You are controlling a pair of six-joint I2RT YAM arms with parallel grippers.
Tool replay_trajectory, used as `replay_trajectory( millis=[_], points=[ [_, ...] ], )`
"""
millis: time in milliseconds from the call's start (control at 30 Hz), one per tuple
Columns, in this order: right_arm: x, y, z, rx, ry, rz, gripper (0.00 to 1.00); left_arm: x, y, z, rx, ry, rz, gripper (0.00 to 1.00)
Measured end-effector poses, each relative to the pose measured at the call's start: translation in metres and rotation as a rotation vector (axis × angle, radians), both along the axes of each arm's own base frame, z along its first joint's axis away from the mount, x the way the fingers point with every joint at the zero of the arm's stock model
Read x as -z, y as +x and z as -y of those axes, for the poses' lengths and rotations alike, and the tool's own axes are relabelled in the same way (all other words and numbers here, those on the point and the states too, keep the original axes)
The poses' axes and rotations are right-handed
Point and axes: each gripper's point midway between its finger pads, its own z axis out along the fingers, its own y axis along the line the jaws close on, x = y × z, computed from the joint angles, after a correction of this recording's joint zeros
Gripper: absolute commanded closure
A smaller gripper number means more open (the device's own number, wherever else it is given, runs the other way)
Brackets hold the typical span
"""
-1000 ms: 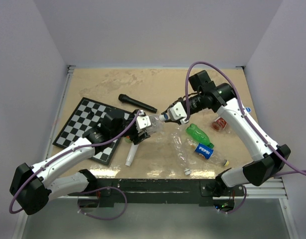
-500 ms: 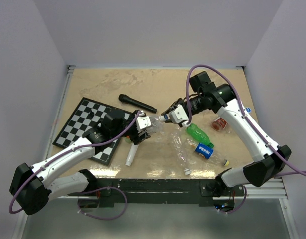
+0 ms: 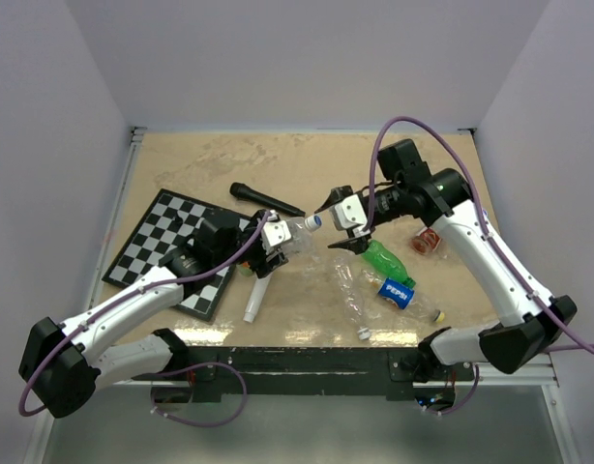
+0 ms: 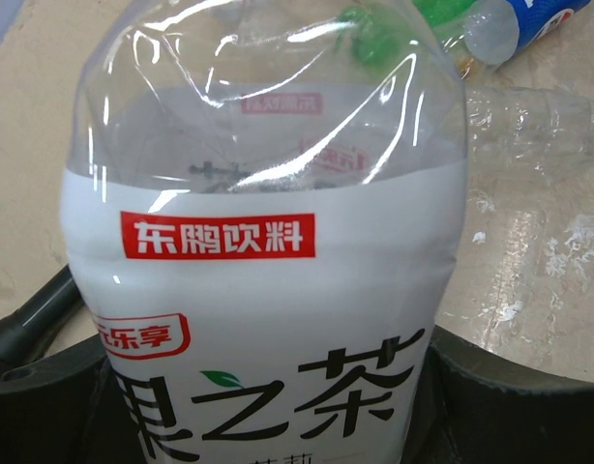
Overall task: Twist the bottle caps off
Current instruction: Unscrew the bottle cap from the plastic bottle.
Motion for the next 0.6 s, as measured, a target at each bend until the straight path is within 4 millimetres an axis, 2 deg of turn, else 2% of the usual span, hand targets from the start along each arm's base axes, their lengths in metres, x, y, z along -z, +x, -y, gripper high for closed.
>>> replay_trajectory(
  millis=[200,600],
  points=[
    [-0.015,-0.009,0.007,0.069,0.022,-0.044,0.19,0.001,0.004,-0.004,-0.024,0.007,0.005,1.0],
    [-0.02,-0.014,0.034,0.224,0.048,-0.139,0.19,0.001,0.005,-0.004,-0.028,0.009,0.006,1.0]
  ],
)
